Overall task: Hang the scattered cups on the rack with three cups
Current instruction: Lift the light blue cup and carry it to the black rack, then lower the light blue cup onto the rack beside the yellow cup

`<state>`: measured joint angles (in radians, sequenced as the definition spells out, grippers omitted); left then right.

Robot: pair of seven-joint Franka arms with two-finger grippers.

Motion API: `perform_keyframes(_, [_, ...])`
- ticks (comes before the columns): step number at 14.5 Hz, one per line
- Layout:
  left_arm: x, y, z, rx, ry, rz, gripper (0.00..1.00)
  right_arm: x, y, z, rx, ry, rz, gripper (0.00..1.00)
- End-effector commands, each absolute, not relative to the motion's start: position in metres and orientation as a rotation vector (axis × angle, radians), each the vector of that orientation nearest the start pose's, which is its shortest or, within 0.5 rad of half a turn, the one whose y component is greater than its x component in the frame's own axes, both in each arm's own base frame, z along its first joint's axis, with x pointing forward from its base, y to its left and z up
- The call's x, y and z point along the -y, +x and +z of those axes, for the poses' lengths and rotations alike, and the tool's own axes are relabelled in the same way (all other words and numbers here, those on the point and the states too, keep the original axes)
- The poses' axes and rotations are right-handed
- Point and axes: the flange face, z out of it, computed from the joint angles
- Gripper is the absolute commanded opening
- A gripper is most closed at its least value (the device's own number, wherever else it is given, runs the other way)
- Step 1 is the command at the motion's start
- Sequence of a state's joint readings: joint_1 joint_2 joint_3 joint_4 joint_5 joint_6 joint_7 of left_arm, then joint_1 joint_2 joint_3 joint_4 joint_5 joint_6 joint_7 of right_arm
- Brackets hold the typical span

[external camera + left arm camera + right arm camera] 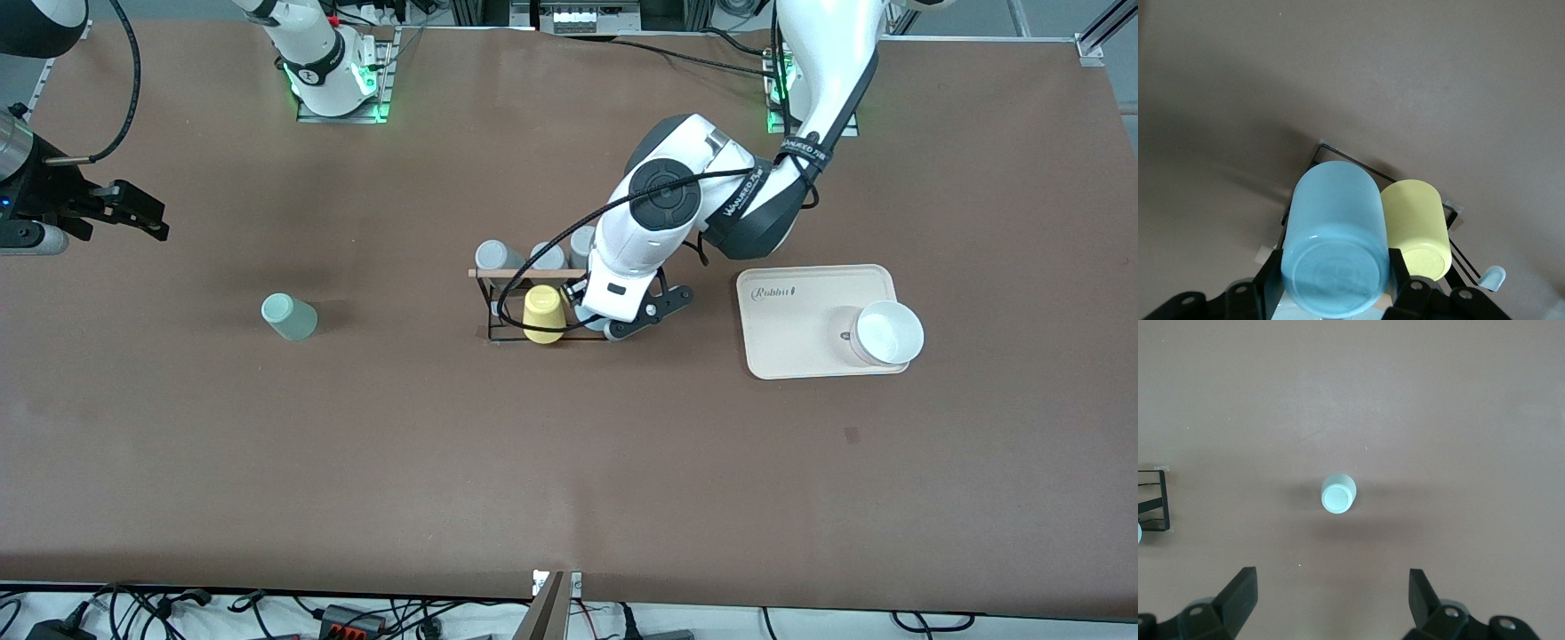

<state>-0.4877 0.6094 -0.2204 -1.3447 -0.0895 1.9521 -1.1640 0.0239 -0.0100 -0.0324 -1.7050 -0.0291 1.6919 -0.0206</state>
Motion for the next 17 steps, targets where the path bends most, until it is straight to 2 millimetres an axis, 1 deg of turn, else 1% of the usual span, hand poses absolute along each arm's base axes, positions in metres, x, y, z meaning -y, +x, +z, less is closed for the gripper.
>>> perform_keyframes(1, [0.460, 0.570, 0.364, 0.866, -3.146, 0.286, 0.41, 0.010, 0.558, 0.582, 0.022, -3.169, -0.009, 1.00])
perform_keyframes(3, [0.461, 0.571, 0.357, 0.867, -3.144, 0.285, 0.41, 0.010, 0.559, 0.584, 0.022, -3.169, -0.023, 1.00])
perform_keyframes(5, [0.461, 0.571, 0.345, 0.866, -3.131, 0.300, 0.41, 0.010, 0.559, 0.584, 0.022, -3.169, -0.026, 1.00])
perform_keyframes(9, [0.471, 0.567, 0.328, 0.852, -3.144, 0.284, 0.42, 0.009, 0.559, 0.583, 0.026, -3.173, -0.026, 1.00])
perform_keyframes(17, [0.471, 0.568, 0.319, 0.854, -3.154, 0.269, 0.43, 0.012, 0.560, 0.578, 0.018, -3.173, -0.004, 1.00])
